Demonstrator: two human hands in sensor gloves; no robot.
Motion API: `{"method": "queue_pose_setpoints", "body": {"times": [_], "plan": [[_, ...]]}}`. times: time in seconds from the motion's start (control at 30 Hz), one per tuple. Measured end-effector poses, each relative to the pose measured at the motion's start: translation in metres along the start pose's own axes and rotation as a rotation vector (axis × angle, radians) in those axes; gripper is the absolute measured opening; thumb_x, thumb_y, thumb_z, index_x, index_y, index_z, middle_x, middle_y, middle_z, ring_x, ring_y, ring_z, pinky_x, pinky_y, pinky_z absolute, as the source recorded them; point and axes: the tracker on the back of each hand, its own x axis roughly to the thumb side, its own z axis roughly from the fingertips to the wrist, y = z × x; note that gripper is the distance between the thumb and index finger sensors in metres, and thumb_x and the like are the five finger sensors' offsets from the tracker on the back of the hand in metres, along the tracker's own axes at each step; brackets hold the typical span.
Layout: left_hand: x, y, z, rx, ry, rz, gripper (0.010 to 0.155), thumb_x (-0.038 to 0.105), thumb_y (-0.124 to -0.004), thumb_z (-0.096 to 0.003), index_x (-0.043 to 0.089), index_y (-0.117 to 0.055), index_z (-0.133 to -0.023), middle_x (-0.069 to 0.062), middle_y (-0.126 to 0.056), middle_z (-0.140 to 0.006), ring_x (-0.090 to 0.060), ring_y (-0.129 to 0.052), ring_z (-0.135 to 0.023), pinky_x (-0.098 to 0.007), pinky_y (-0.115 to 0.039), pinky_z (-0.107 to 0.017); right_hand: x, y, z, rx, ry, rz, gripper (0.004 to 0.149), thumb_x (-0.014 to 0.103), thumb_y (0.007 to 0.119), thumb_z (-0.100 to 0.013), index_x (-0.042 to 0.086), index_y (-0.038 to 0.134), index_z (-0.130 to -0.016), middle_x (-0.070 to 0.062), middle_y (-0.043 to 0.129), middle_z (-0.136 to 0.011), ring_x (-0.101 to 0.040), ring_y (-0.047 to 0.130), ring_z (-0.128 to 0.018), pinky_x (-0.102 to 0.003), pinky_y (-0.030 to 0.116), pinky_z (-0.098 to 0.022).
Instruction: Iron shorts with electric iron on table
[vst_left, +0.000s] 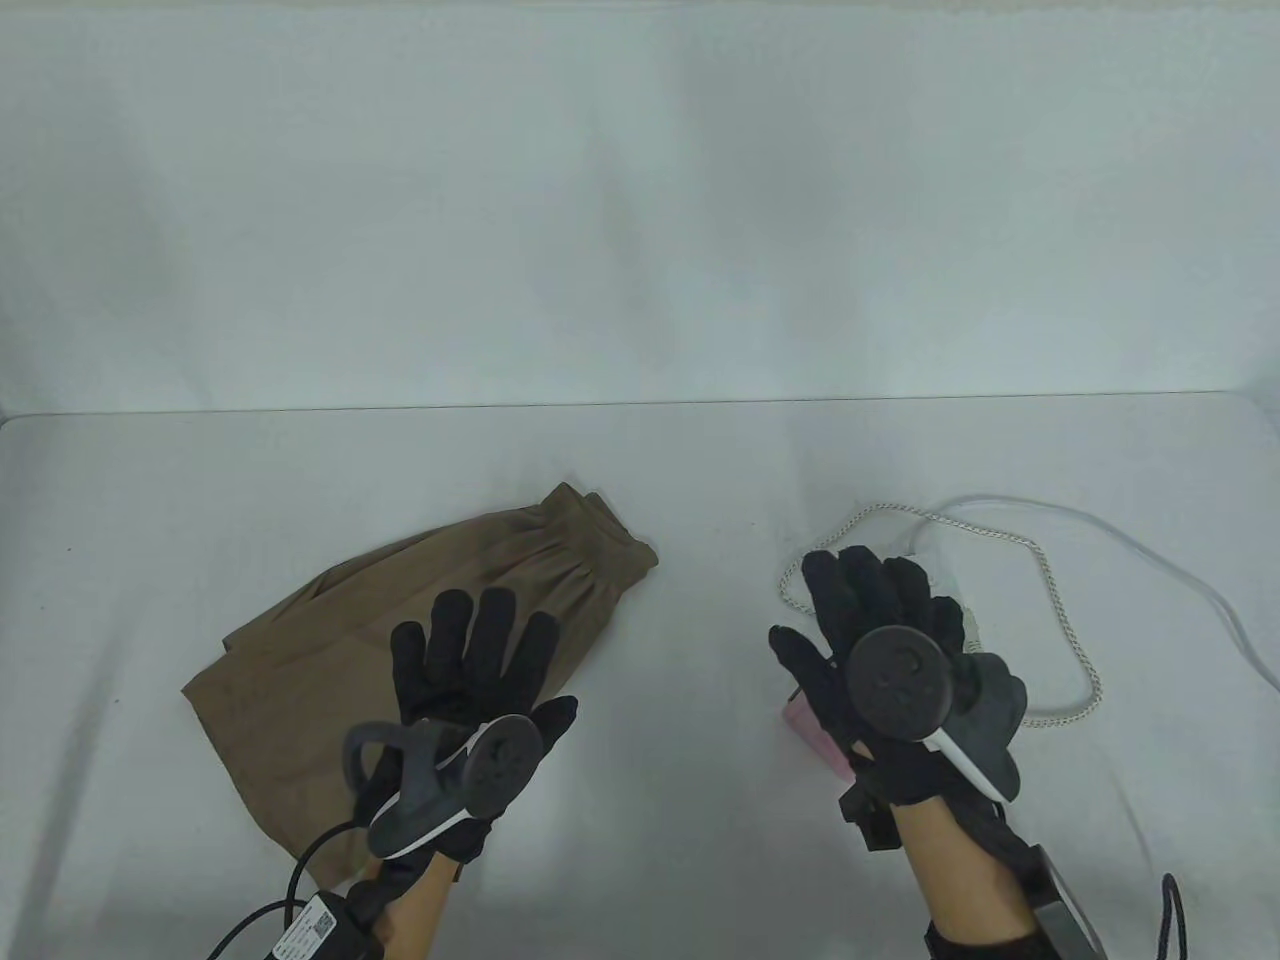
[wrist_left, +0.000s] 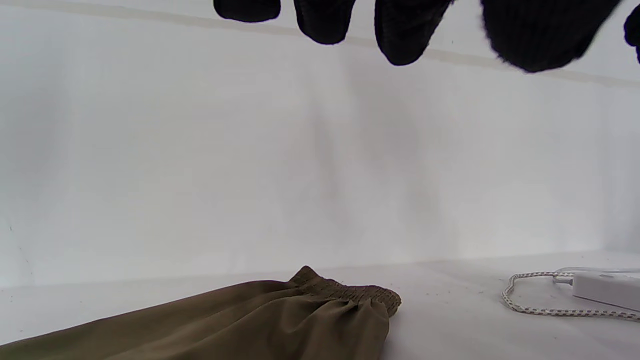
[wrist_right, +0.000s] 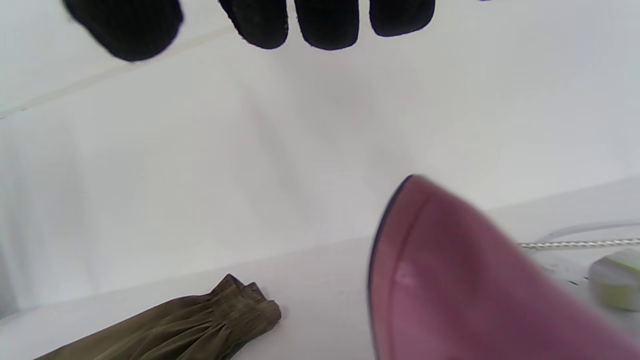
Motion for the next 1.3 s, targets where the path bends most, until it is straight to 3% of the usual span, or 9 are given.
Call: {"method": "queue_pose_setpoints", "body": {"times": [0.23, 0.53, 0.67, 0.9, 1.2, 1.3], "plan": [[0.003, -0.008, 0.001, 0.001, 0.016, -0.047, 0.074, 0.064, -0.068, -0.0500, 0.035, -0.045, -0.115, -0.009, -0.031, -0.125, -0.048, -0.030, -0.112, -0.071, -0.028, -0.075, 0.011, 0.044, 0.008, -0.019, -0.058, 0.145, 0.078, 0.071, 0.068, -0.047, 0.035, 0.048, -0.113, -0.005, 0.044, -0.122, -0.047, 0.044, -0.113, -0.074, 0.040, -0.073], [0.003, -0.023, -0.004, -0.101, 0.002, 0.000, 0.074, 0.064, -0.068, -0.0501, 0.035, -0.046, -0.115, -0.009, -0.033, -0.124, -0.047, -0.033, -0.112, -0.071, -0.031, -0.075, 0.006, 0.053, 0.012, -0.005, -0.071, 0.186, 0.077, 0.070, 0.068, -0.047, 0.035, 0.049, -0.113, -0.004, 0.047, -0.121, -0.046, 0.045, -0.113, -0.074, 0.040, -0.073], [-0.001, -0.040, -0.014, -0.196, -0.012, 0.055, 0.074, 0.063, -0.069, -0.0502, 0.034, -0.047, -0.114, -0.009, -0.034, -0.124, -0.047, -0.034, -0.112, -0.070, -0.032, -0.076, 0.005, 0.053, 0.013, -0.008, -0.072, 0.196, 0.076, 0.070, 0.069, -0.047, 0.035, 0.050, -0.112, -0.004, 0.047, -0.121, -0.046, 0.045, -0.112, -0.074, 0.040, -0.073], [-0.018, -0.071, -0.060, -0.360, 0.051, 0.047, 0.073, 0.063, -0.069, -0.0500, 0.034, -0.048, -0.114, -0.009, -0.035, -0.124, -0.046, -0.036, -0.112, -0.070, -0.034, -0.076, 0.009, 0.054, 0.017, -0.012, -0.111, 0.218, 0.075, 0.069, 0.069, -0.048, 0.035, 0.050, -0.112, -0.002, 0.049, -0.121, -0.044, 0.047, -0.113, -0.074, 0.041, -0.073], [-0.040, -0.085, -0.160, -0.460, 0.176, -0.065, 0.073, 0.062, -0.070, -0.0500, 0.034, -0.048, -0.114, -0.008, -0.039, -0.124, -0.045, -0.041, -0.112, -0.070, -0.037, -0.077, 0.015, 0.061, 0.015, 0.029, -0.150, 0.269, 0.074, 0.069, 0.069, -0.048, 0.036, 0.051, -0.112, -0.002, 0.048, -0.121, -0.044, 0.046, -0.113, -0.074, 0.040, -0.073], [-0.036, -0.095, -0.194, -0.448, 0.231, -0.140, 0.075, 0.062, -0.070, -0.0499, 0.035, -0.044, -0.115, -0.009, -0.026, -0.125, -0.046, -0.030, -0.113, -0.070, -0.031, -0.077, 0.014, 0.058, 0.015, 0.011, -0.143, 0.266, 0.074, 0.068, 0.069, -0.048, 0.036, 0.051, -0.112, -0.002, 0.048, -0.121, -0.044, 0.046, -0.113, -0.074, 0.040, -0.073]]}}
